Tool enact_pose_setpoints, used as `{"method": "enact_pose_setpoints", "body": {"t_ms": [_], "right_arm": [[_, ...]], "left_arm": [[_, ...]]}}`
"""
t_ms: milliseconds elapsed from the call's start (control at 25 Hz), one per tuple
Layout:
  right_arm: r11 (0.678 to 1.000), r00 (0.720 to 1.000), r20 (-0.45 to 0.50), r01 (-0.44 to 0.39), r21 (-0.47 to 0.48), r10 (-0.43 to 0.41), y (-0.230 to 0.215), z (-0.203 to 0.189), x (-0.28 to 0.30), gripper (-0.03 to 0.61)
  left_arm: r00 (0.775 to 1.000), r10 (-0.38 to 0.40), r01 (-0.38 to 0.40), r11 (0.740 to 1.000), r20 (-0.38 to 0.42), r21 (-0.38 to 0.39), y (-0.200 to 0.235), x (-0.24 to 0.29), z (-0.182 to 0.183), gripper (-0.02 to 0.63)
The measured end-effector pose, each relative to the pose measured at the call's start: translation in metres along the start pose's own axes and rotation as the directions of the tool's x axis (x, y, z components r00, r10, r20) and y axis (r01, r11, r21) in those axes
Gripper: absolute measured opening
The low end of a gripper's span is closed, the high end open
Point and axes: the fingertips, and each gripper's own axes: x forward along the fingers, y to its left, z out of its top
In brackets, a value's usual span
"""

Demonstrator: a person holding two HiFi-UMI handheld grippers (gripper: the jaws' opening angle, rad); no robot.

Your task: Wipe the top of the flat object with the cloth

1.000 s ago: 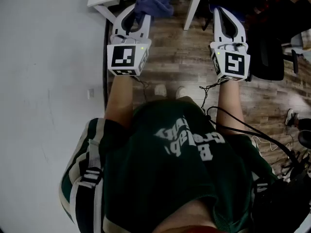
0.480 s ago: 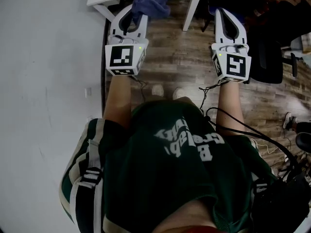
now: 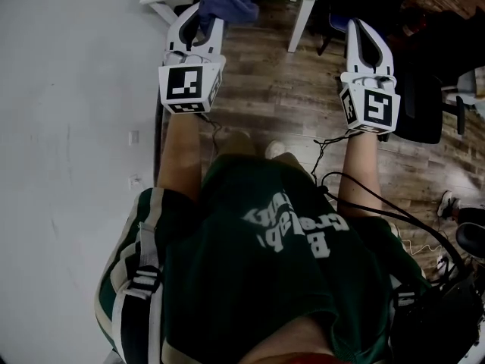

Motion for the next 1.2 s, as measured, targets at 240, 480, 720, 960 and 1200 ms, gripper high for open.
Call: {"method": "enact_pose_setpoints", "body": {"t_ms": [240,480,720,960,1200], "right_arm": [[1.000,1.000,0.011,0.011,0.023,-0.011,-0.015,-0.007,0.006,-0.006],[1.000,1.000,0.001,0.005,0.010,-0.005,-0.023,-0.020,0.029,-0.006],[1.000,1.000,-0.020,0.016,0.004,-0.016,-0.035,-0.038,0.080,-0.006],[0.999,0.999,-0.020,0.041,-0.011,-0.041,-0.050,-0.052,0.152,-0.006],[0.997,0.997,-0.030,0.067,-0.023,-0.068,-0.062,-0.061,0.226,-0.006]], "left_arm": [[1.000,-0.002,0.002,1.000,0.024,0.013,-0.004,0.013,0.007,0.073],[1.000,-0.011,0.011,1.000,0.015,0.004,0.002,0.040,-0.005,0.074],[1.000,-0.019,0.019,1.000,0.007,-0.002,0.027,0.092,-0.026,0.074],[0.998,-0.061,0.061,0.998,0.005,-0.006,0.057,0.162,-0.046,0.074],[0.994,-0.106,0.106,0.994,0.005,-0.019,0.096,0.234,-0.058,0.074]]}}
